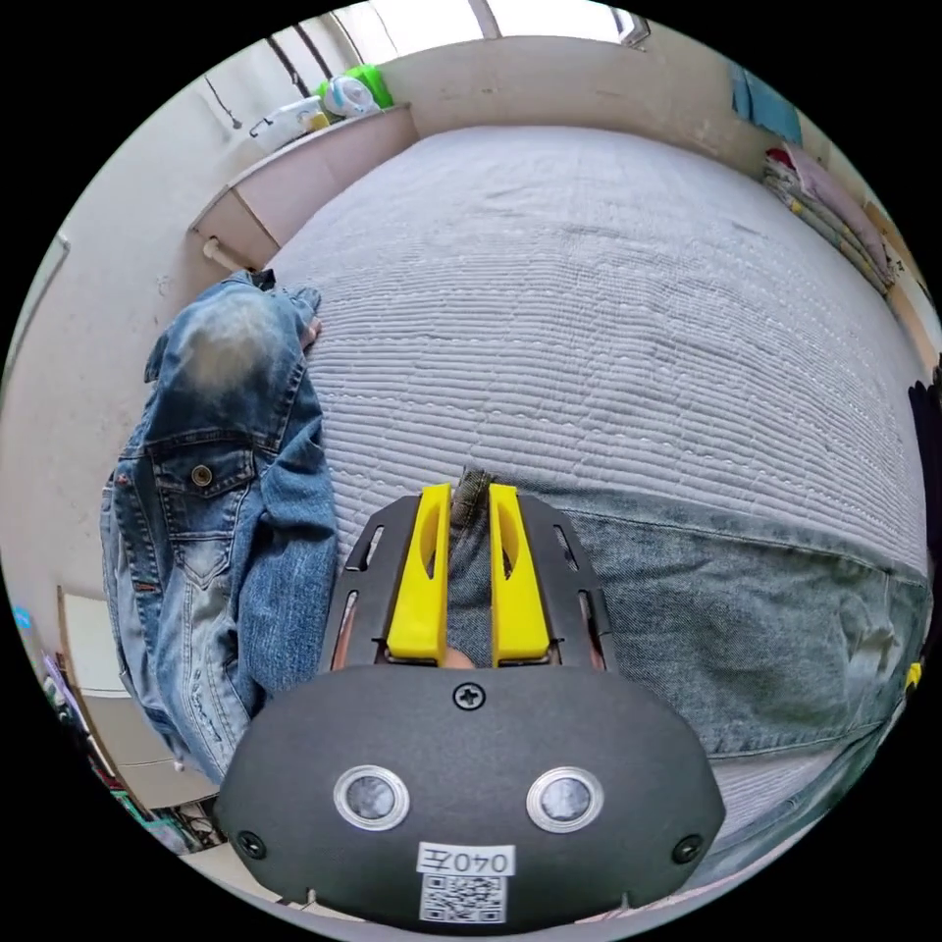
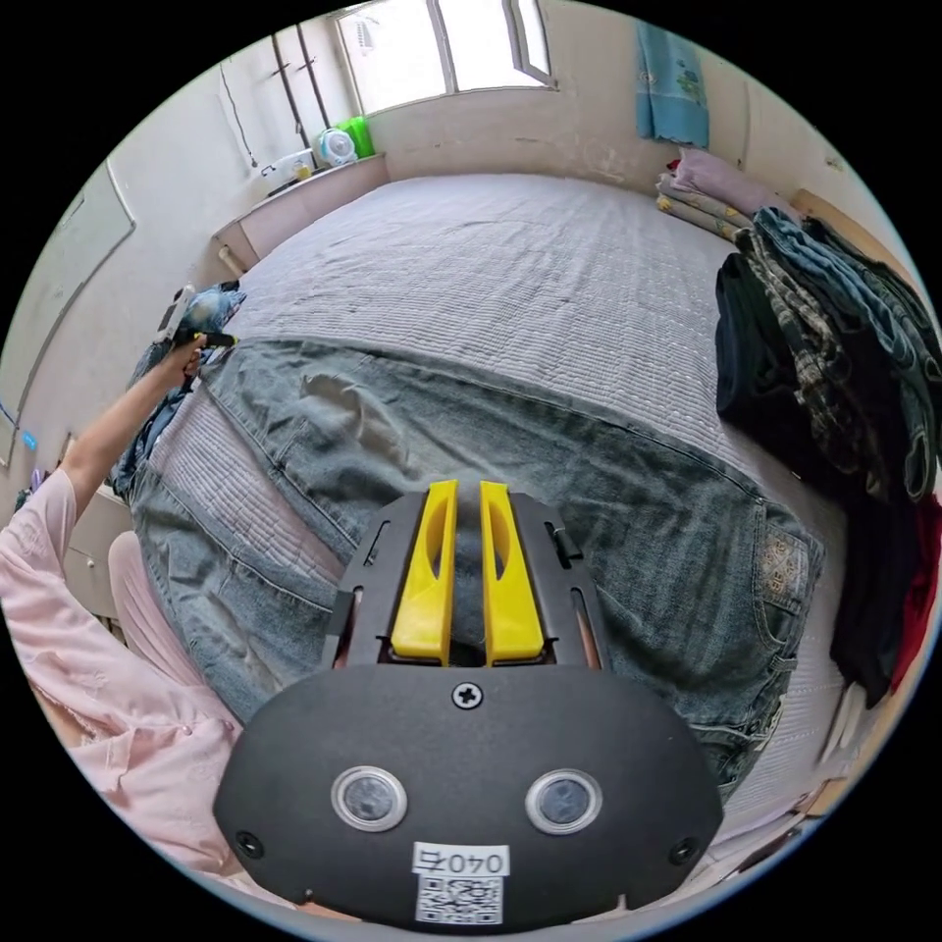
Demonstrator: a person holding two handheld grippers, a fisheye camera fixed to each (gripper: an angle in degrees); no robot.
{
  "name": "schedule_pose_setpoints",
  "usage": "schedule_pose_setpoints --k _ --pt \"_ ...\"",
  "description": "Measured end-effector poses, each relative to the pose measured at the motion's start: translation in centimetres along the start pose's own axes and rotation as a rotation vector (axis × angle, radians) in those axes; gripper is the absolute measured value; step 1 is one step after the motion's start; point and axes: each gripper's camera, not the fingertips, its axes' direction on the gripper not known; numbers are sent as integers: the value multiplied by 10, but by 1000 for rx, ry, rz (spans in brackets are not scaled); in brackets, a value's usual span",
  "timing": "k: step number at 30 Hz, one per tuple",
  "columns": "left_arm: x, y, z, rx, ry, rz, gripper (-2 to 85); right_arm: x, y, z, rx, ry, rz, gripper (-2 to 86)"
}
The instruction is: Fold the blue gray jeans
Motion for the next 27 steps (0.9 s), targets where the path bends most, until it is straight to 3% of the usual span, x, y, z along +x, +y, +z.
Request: schedule_pose_setpoints --k 4,6,9,11,13,17,19,21,24,27 --pt "-13 37 3 121 -86 -131 6 2 -9 -5 46 22 9 2" --pt "3 71 0 210 -185 -17 -4 2 -19 -1 51 55 4 -5" --pt "62 117 38 57 -200 339 -8 0 -46 23 6 98 20 -9" --pt "90 148 75 3 -281 464 -8 1 -70 55 -62 121 67 -9" --pt "98 168 129 -105 -347 487 -9 3 -88 90 -169 179 110 -9" --pt "108 184 166 -143 -405 426 -9 -2 -110 101 -279 207 80 -10" --pt "117 201 147 75 -517 369 -9 -9 -99 73 -201 301 -14 -10" --pt "158 252 110 372 -450 441 -9 -7 -72 38 -106 483 -44 -10" --pt "237 317 83 493 -269 594 -9 25 -16 -7 -34 640 25 -10" --pt "326 390 68 530 -45 809 -9 76 31 -26 -73 493 178 -10"
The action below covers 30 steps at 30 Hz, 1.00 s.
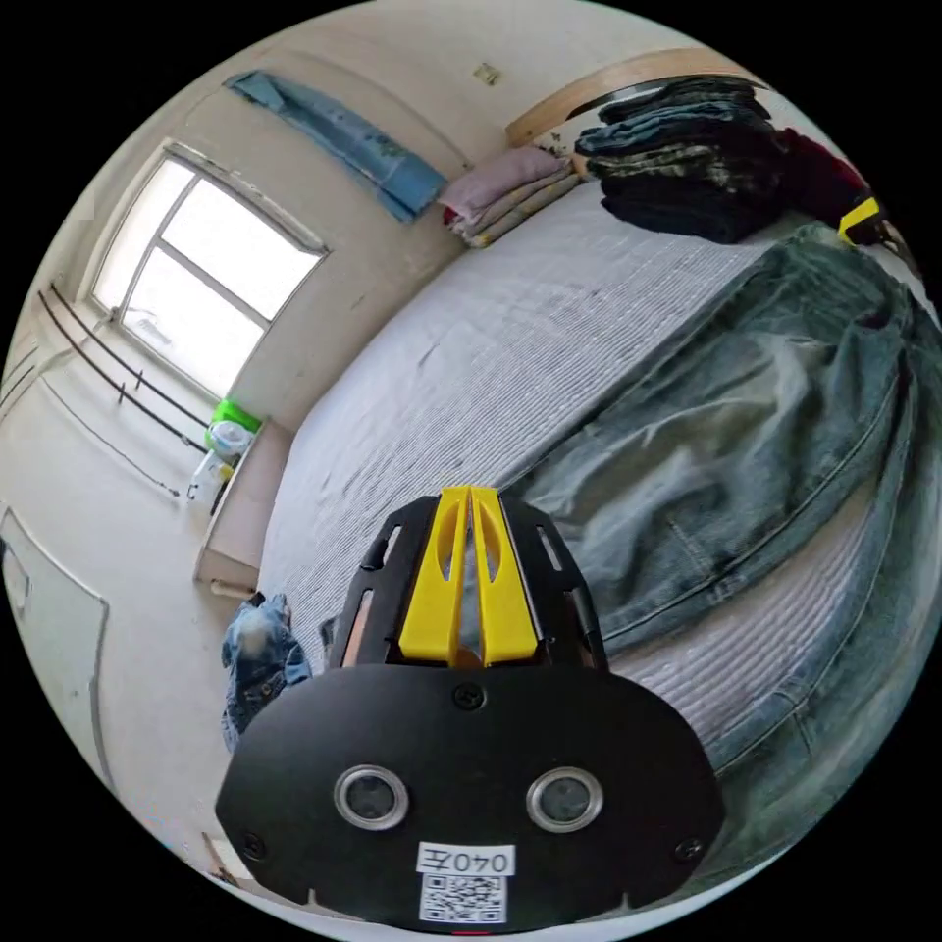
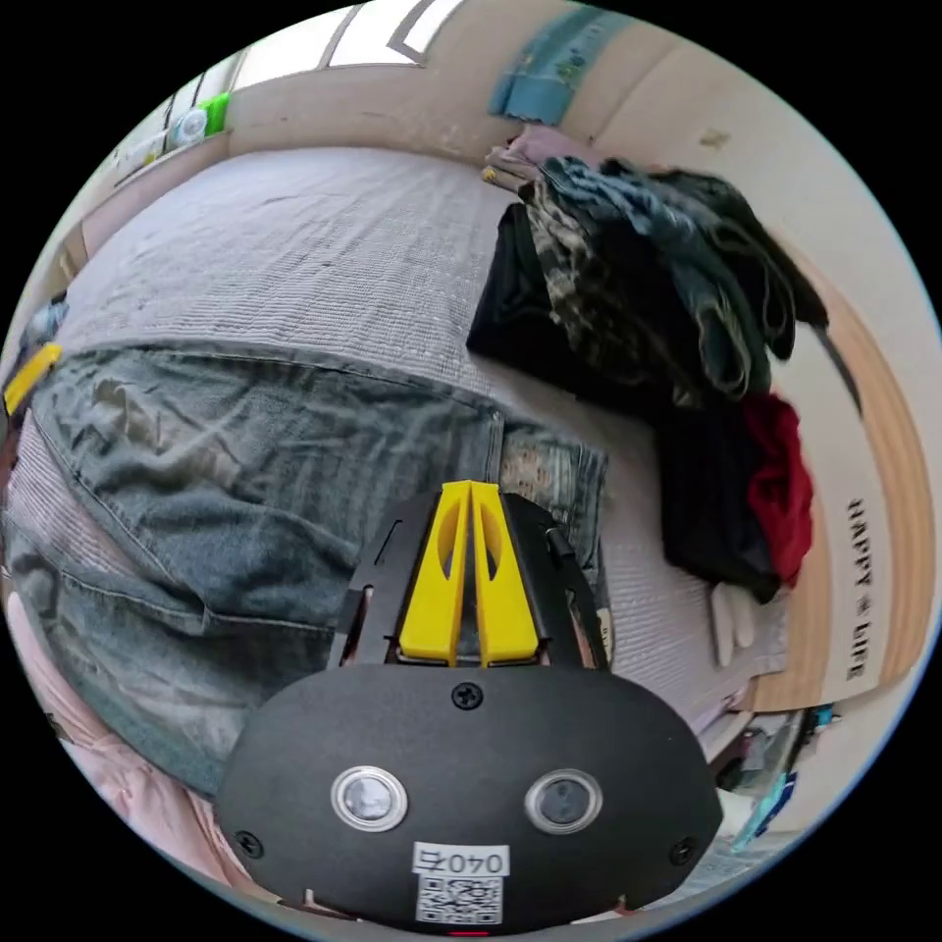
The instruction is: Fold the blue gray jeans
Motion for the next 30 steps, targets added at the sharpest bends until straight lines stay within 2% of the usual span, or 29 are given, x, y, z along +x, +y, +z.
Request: schedule_pose_setpoints --k 1,4,6,7,10,14,18,22,26,28,30 --pt "22 -4 -4 12 31 33 -9 16 12 6 -4 -59 45 -10" --pt "108 -6 7 -33 108 106 -9 37 29 38 -72 -60 122 -10" --pt "146 14 60 -202 173 71 -8 38 34 78 -167 -44 92 -10" --pt "148 20 57 -146 152 31 -9 41 38 75 -76 -40 112 -10" --pt "159 38 46 -190 144 -44 -9 47 40 66 -120 -50 76 -10" --pt "158 86 -37 16 330 -179 -9 70 104 -9 66 19 121 -10" --pt "231 99 -106 189 472 -20 -9 77 182 -39 42 87 169 -10" --pt "311 84 -128 226 541 113 -9 80 255 -43 -25 100 256 -10" --pt "376 64 -109 157 528 157 -8 92 291 -29 -64 28 297 -10" --pt "391 58 -91 94 554 151 -9 101 302 -8 -126 -34 304 -10" --pt "407 61 -60 27 617 147 -8 111 313 0 -91 -100 344 -10"
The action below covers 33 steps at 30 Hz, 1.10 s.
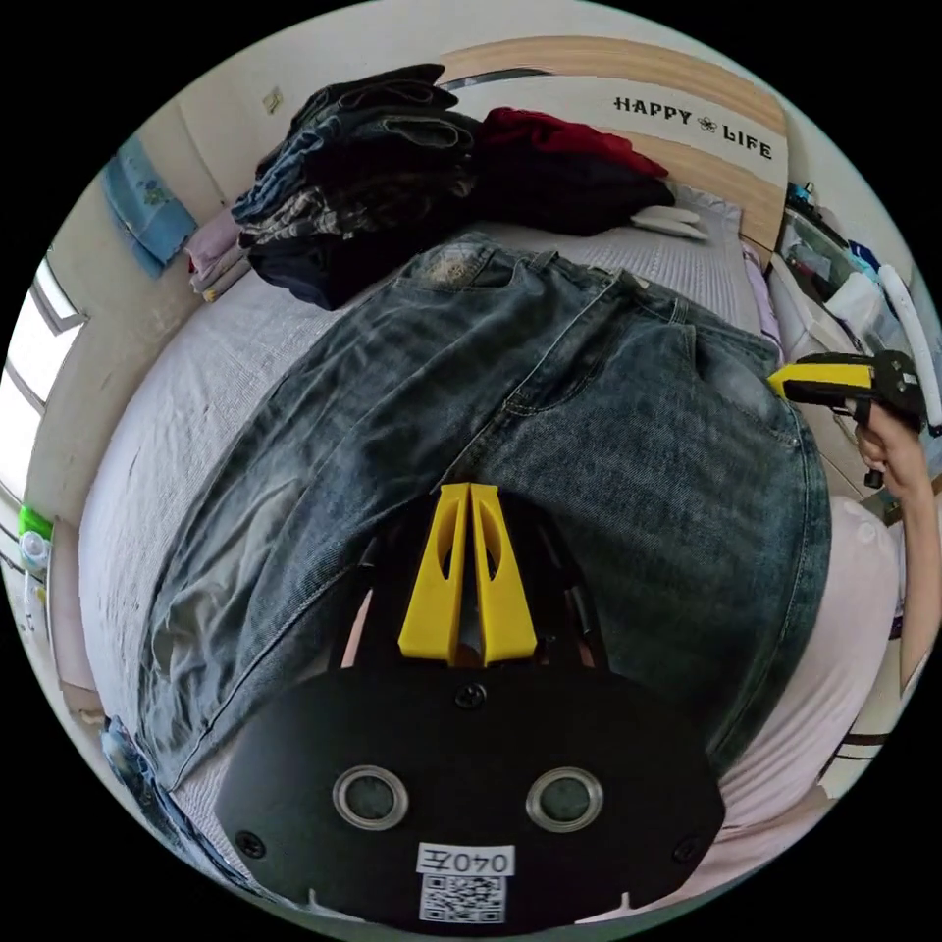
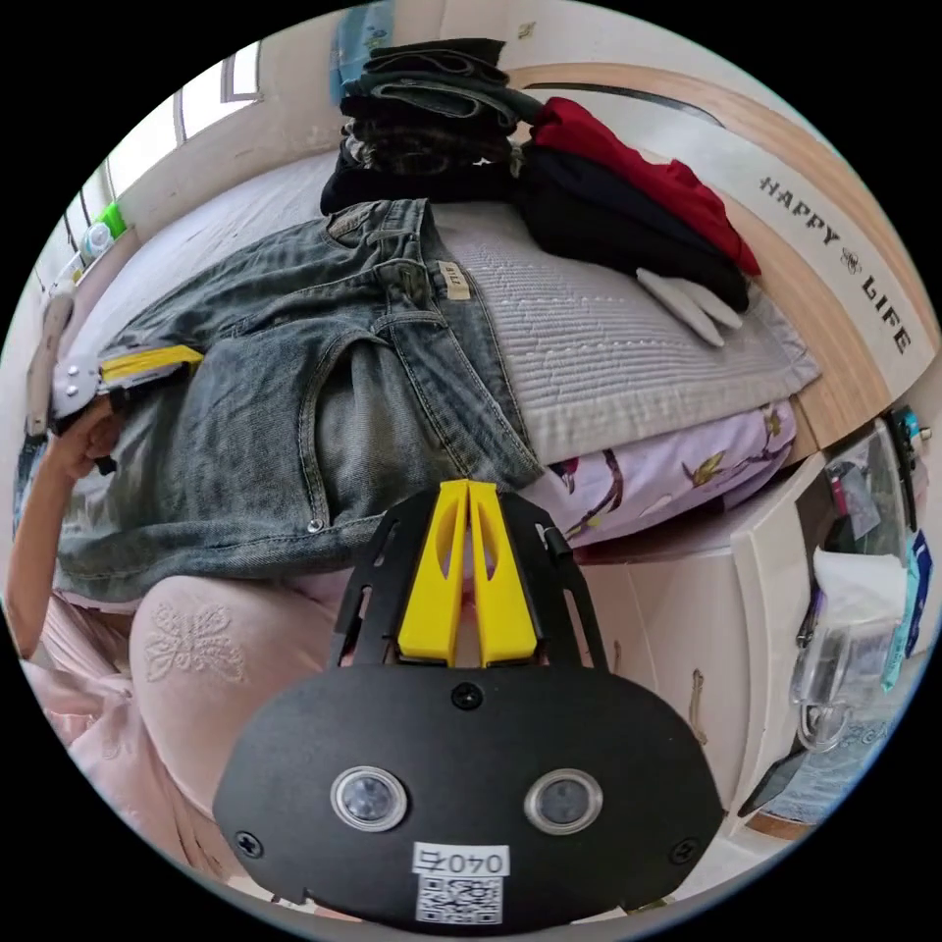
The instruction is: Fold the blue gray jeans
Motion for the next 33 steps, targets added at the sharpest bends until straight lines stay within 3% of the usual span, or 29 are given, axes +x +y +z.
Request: schedule_pose_setpoints --k 4,5,9,12,16,19,22,26,31,33 --pt "-16 5 -1 2 126 -62 -8 4 -11 -7 -74 13 10 -10" --pt "-17 5 -9 -22 120 -92 -8 -2 -15 -20 -14 46 -3 -10" --pt "2 35 -69 167 6 -134 -9 -31 -26 -55 277 -55 -141 -10" --pt "14 62 -87 194 -88 -190 -9 -56 -57 -44 252 -82 -208 -10" --pt "32 87 -83 95 -176 -144 -9 -101 -89 -33 223 -117 -343 -10" --pt "34 102 -100 117 -263 -122 -9 -121 -100 -37 240 43 -446 -10" --pt "11 100 -112 102 -285 -163 -9 -106 -129 -39 300 219 -379 -10" --pt "-44 84 -116 63 -350 -271 -9 -56 -190 -24 240 36 -257 -9" --pt "-109 44 -123 59 -483 -265 -9 -23 -242 4 213 44 -161 -5" --pt "-158 19 -121 22 -454 -283 -9 -10 -259 16 185 14 -121 2"
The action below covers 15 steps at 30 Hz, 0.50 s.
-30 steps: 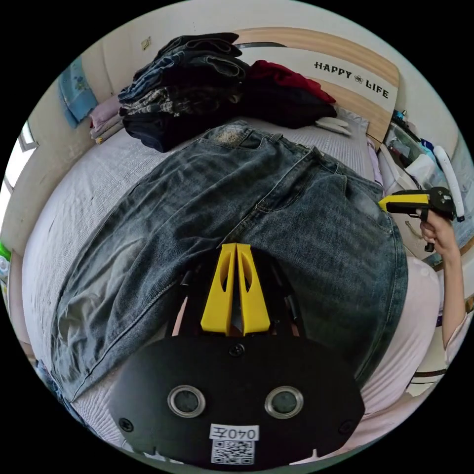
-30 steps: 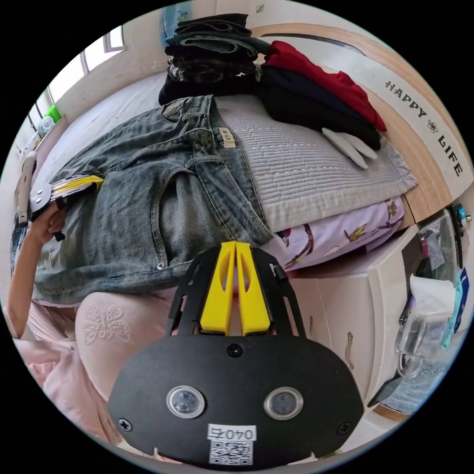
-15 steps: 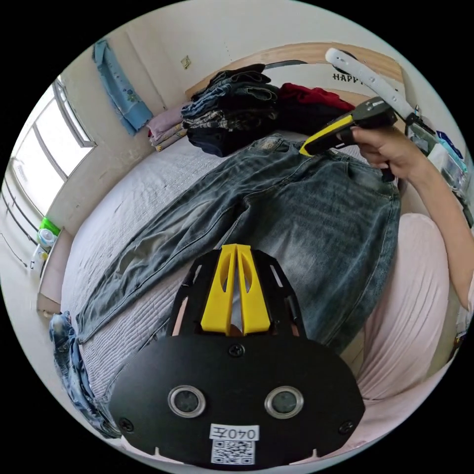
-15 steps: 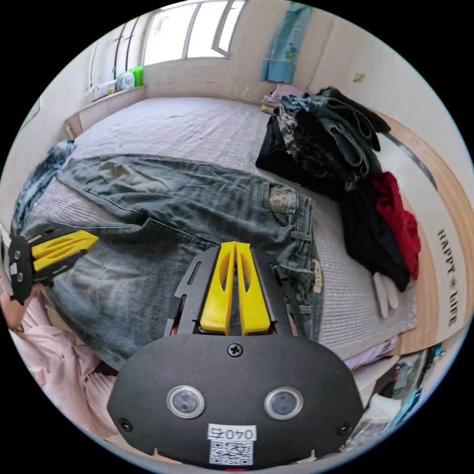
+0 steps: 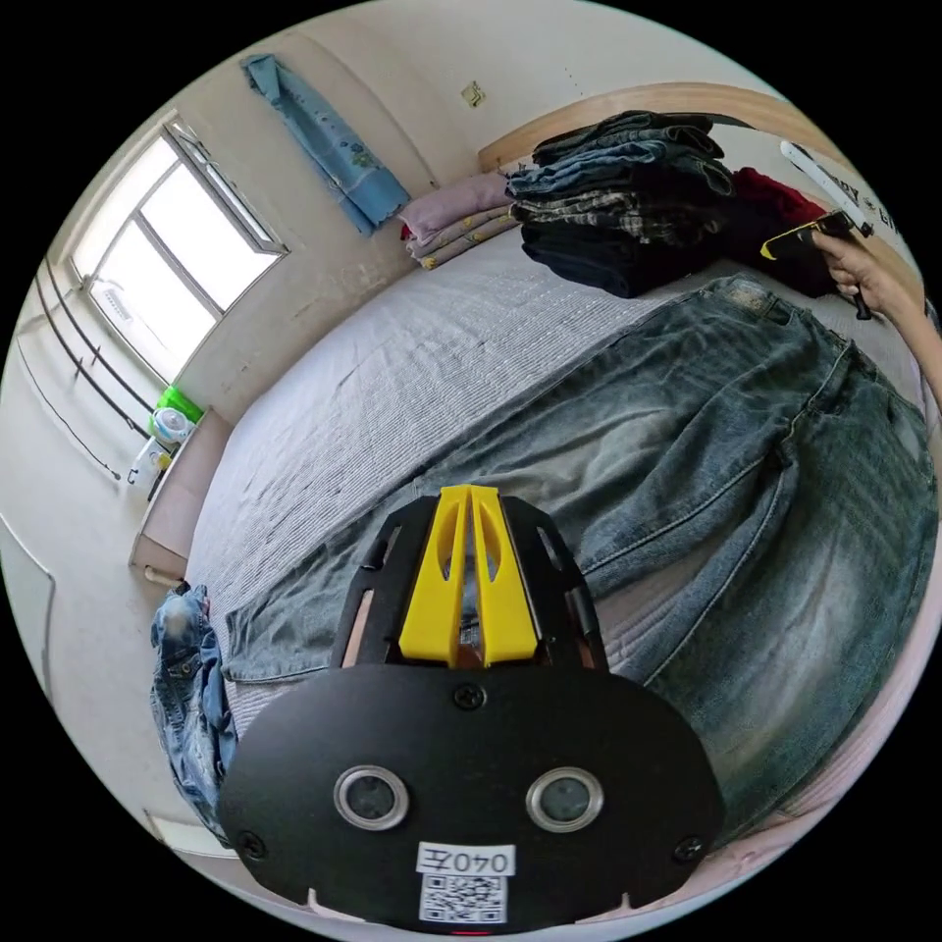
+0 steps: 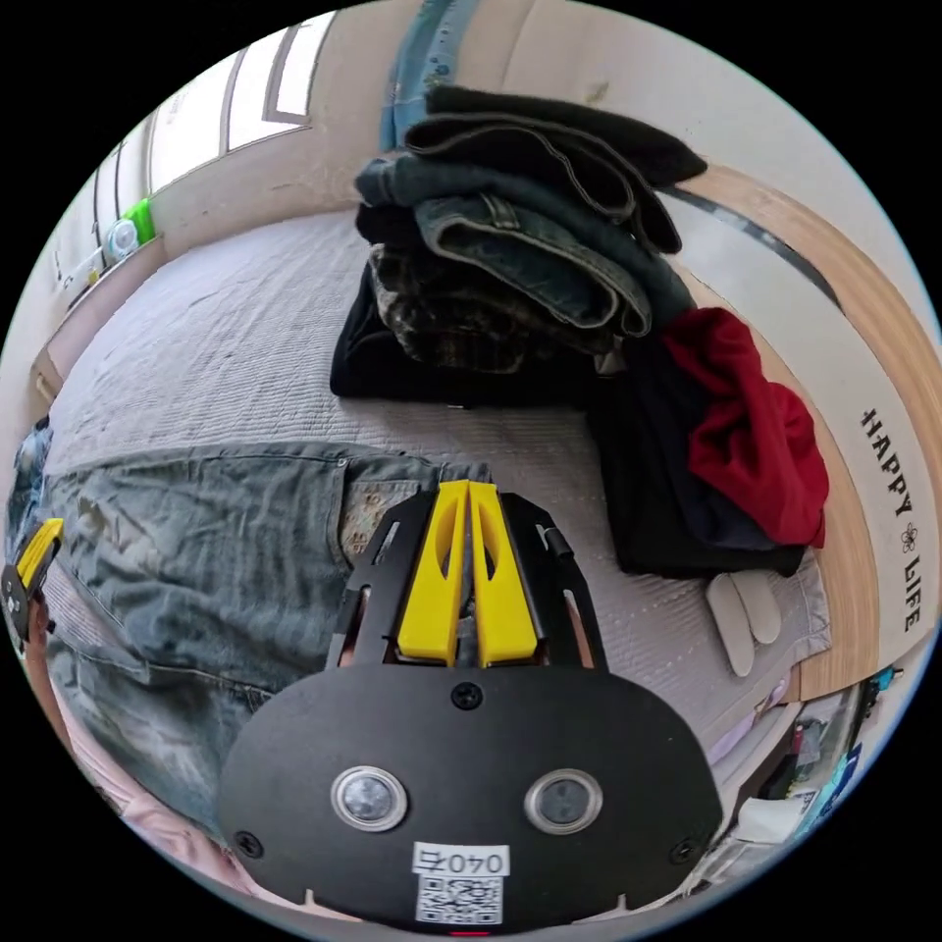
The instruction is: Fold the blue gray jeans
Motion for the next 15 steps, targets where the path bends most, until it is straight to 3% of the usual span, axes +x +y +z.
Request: schedule_pose_setpoints --k 4,8,11,13,15 --pt "-57 -50 36 -88 126 -39 -7 48 -21 42 -104 -235 177 101" --pt "-92 -107 72 -166 163 9 17 72 -30 73 -150 -319 283 112" --pt "-109 -145 88 -188 206 -5 20 73 -33 93 -208 -353 305 96" --pt "-115 -163 101 -250 230 -10 9 70 -33 92 -187 -328 276 6" --pt "-122 -182 93 -244 269 21 -4 65 -34 86 -150 -260 248 -3"
